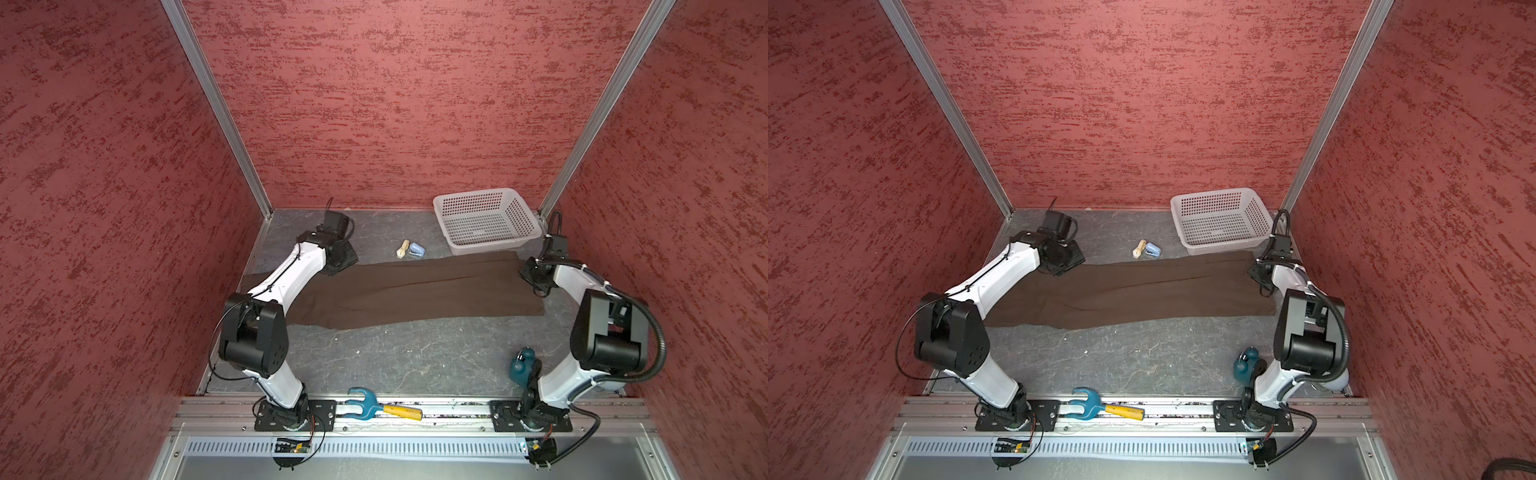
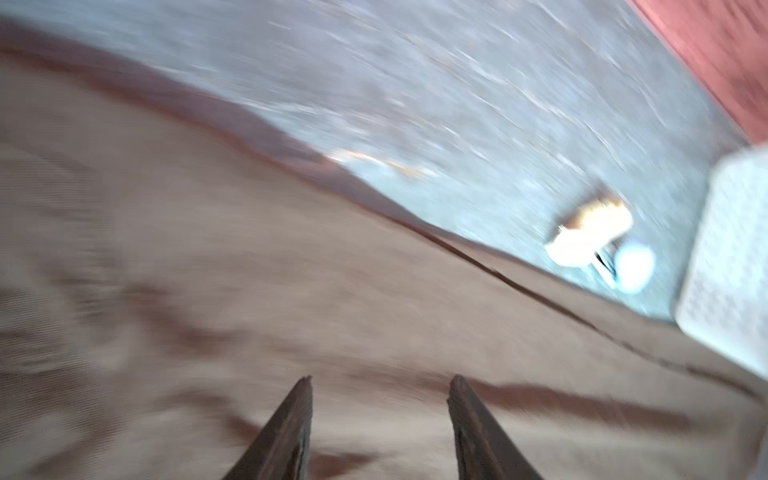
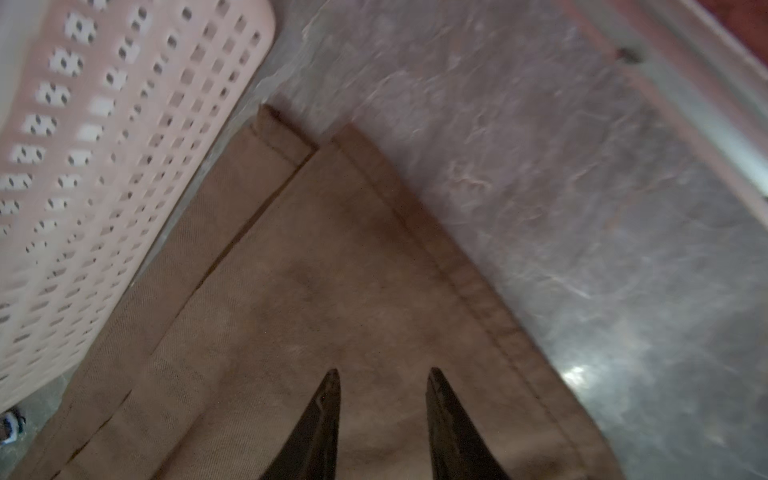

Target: Fold and stack the trousers

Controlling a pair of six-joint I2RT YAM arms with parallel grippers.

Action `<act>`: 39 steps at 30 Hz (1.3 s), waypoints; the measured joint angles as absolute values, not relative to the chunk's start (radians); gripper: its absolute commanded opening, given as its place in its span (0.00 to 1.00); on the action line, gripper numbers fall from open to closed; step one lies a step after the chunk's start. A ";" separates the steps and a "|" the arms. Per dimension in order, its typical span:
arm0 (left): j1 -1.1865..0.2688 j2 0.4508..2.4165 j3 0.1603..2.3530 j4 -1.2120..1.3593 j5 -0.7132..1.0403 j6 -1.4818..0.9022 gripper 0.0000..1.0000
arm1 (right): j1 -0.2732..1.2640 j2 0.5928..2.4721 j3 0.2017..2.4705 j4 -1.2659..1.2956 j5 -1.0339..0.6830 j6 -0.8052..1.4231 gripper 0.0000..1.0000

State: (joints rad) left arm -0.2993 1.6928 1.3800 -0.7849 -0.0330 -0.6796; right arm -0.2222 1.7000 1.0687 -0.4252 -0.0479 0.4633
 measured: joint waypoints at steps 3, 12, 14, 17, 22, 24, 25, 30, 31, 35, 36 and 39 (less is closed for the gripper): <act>-0.371 1.779 1.411 -0.760 -0.009 -0.680 0.53 | -0.192 1.757 1.069 -0.415 -0.048 0.464 0.36; -0.477 1.917 1.386 -0.727 0.067 -0.703 0.54 | -0.203 1.747 0.981 -0.372 -0.037 0.482 0.41; -0.479 1.917 1.383 -0.715 0.078 -0.704 0.54 | -0.232 1.711 0.935 -0.354 -0.058 0.493 0.41; -0.483 1.917 1.383 -0.701 0.086 -0.703 0.53 | -0.301 1.665 0.878 -0.336 -0.110 0.509 0.41; -0.494 1.917 1.372 -0.685 0.103 -0.703 0.54 | -0.369 1.623 0.853 -0.379 -0.128 0.516 0.42; -0.494 1.917 1.370 -0.686 0.106 -0.702 0.55 | -0.372 1.623 0.883 -0.423 -0.123 0.516 0.42; -0.494 1.914 1.370 -0.685 0.107 -0.702 0.57 | -0.372 1.625 0.912 -0.445 -0.123 0.515 0.42; -0.477 1.849 1.370 -0.687 0.122 -0.695 0.61 | -0.372 1.676 1.133 -0.463 -0.123 0.504 0.43; -0.466 1.823 1.371 -0.687 0.127 -0.695 0.62 | -0.372 1.695 1.174 -0.459 -0.123 0.498 0.44; -0.390 1.718 1.370 -0.683 0.140 -0.694 0.67 | -0.372 1.789 1.273 -0.453 -0.113 0.470 0.45; -0.358 1.688 1.368 -0.679 0.140 -0.692 0.67 | -0.372 1.818 1.287 -0.453 -0.112 0.464 0.45; -0.245 1.620 1.339 -0.669 0.135 -0.690 0.67 | -0.372 1.904 1.317 -0.454 -0.112 0.450 0.45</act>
State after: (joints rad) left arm -0.2455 1.6203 1.3388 -0.6685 0.1352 -0.6903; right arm -0.3721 1.9041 1.3170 -0.4541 -0.1120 0.4503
